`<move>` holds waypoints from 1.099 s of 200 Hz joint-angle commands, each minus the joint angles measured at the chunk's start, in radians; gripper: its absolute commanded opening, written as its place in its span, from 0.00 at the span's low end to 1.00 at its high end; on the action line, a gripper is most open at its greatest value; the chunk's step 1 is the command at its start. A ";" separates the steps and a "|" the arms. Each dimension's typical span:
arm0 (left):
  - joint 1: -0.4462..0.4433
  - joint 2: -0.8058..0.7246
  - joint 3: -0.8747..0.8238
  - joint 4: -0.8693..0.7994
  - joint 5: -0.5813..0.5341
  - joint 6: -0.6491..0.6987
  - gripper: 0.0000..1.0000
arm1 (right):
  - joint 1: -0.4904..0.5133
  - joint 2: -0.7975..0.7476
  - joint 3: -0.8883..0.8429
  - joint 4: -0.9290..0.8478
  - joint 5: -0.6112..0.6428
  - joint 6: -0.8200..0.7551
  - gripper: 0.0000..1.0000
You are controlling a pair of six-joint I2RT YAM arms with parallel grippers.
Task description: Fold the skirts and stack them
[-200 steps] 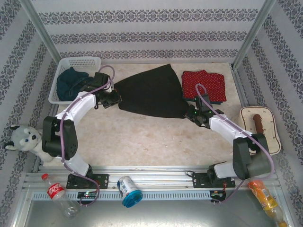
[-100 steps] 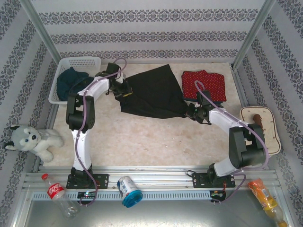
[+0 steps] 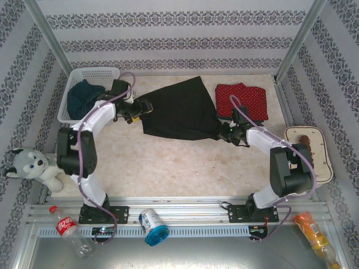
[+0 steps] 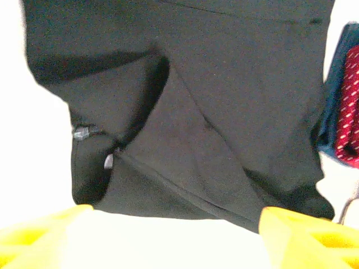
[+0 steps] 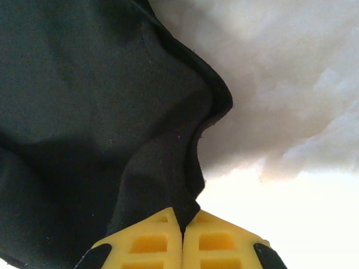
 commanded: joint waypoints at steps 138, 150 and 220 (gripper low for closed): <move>-0.091 0.047 -0.293 0.500 -0.069 -0.566 0.42 | 0.003 0.011 0.011 0.031 -0.040 0.021 0.00; -0.092 0.053 -0.294 0.511 -0.068 -0.563 0.43 | 0.003 0.009 0.009 0.032 -0.040 0.021 0.00; -0.108 0.155 -0.220 0.557 -0.041 -0.580 0.27 | 0.004 -0.002 -0.009 0.051 -0.043 0.032 0.00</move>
